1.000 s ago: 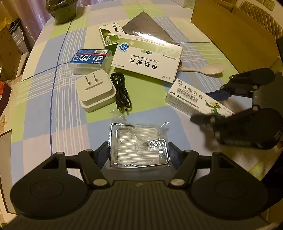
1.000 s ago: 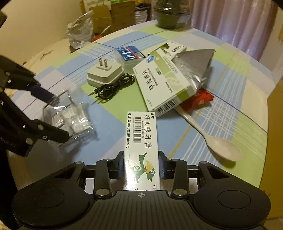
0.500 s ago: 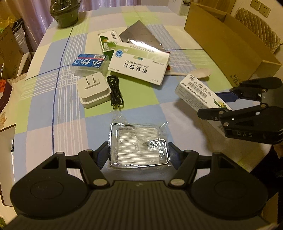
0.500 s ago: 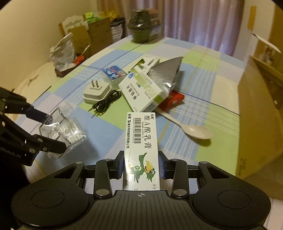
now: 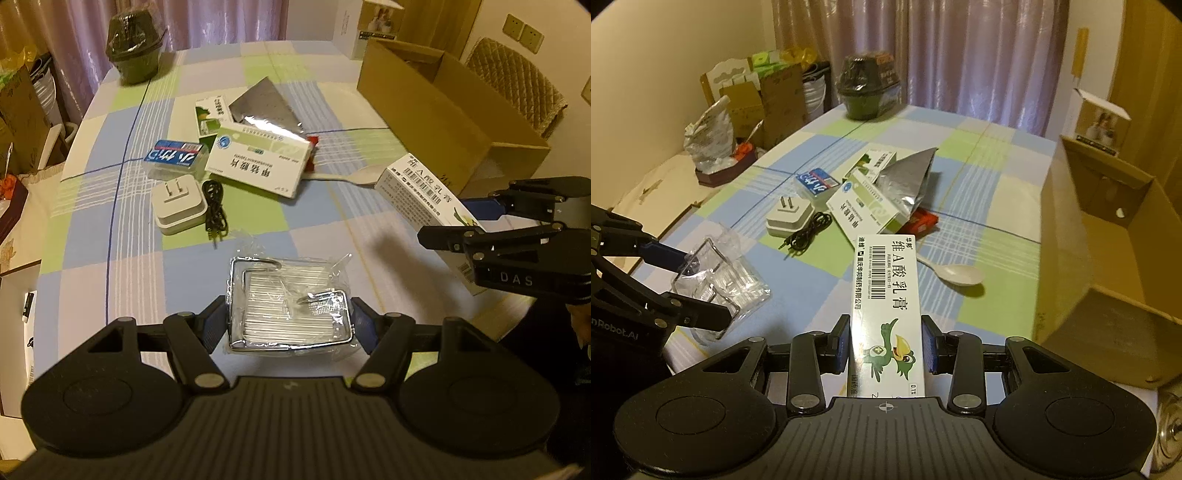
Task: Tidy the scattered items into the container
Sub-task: 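Carry the soap dish and ointment box with both tools toward the cardboard box, then open the left tool over the box while the right tool releases the ointment box inside, then move both tools back over the table items, then grasp the white plug adapter with the left tool while the right tool grasps the Mecobalamin box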
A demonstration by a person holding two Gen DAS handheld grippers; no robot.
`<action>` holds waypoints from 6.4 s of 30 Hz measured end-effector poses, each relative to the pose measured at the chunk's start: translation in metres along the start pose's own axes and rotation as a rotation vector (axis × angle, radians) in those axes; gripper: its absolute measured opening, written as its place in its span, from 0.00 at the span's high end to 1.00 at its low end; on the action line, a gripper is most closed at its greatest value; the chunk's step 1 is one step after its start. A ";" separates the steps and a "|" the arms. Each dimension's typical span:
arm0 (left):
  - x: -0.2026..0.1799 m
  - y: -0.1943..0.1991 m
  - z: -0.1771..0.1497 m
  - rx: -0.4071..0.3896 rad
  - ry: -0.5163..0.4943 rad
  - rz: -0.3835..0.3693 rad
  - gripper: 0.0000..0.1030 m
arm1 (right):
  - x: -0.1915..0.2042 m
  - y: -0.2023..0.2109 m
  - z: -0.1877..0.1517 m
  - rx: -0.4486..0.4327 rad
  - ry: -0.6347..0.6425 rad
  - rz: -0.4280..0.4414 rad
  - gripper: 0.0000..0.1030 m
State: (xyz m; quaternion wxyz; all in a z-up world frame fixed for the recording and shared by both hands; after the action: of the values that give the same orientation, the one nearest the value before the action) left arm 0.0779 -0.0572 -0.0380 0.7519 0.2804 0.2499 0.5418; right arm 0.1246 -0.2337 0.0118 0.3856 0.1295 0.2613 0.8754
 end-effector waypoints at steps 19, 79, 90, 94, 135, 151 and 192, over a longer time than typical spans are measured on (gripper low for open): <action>-0.054 0.033 0.031 -0.086 -0.005 -0.083 0.37 | -0.058 0.069 0.021 -0.085 -0.087 -0.155 0.60; -0.231 -0.160 0.189 -0.110 -0.066 -0.362 0.37 | -0.292 0.050 0.051 -0.102 -0.248 -0.393 0.60; -0.224 -0.163 0.190 -0.110 -0.068 -0.337 0.34 | -0.297 0.047 0.051 -0.102 -0.256 -0.390 0.60; -0.209 -0.151 0.190 -0.130 -0.049 -0.312 0.31 | -0.296 0.042 0.054 -0.103 -0.250 -0.380 0.60; -0.109 -0.062 0.105 -0.143 0.048 -0.135 0.10 | -0.183 0.067 0.072 -0.271 -0.249 -0.261 0.11; 0.002 0.027 0.044 -0.117 0.059 0.087 0.01 | -0.057 0.057 0.055 -0.172 -0.161 -0.092 0.11; 0.124 -0.107 0.043 -0.016 -0.421 -0.151 0.01 | 0.021 -0.134 0.036 0.024 0.340 0.168 0.12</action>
State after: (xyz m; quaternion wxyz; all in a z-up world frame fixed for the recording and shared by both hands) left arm 0.2155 0.0277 -0.0905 0.8281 0.3619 0.1031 0.4156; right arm 0.2078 -0.1294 -0.0327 0.2601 0.0057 0.3211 0.9106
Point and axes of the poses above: each gripper's, at about its wrist camera, not at the fingertips, and y roughly against the way its jaws point, x to its left, z to its top, the point moved 5 cm from there along -y, roughly the way its jaws point, and after that the axes turned 15 degrees about -x, right-handed, at the moved point
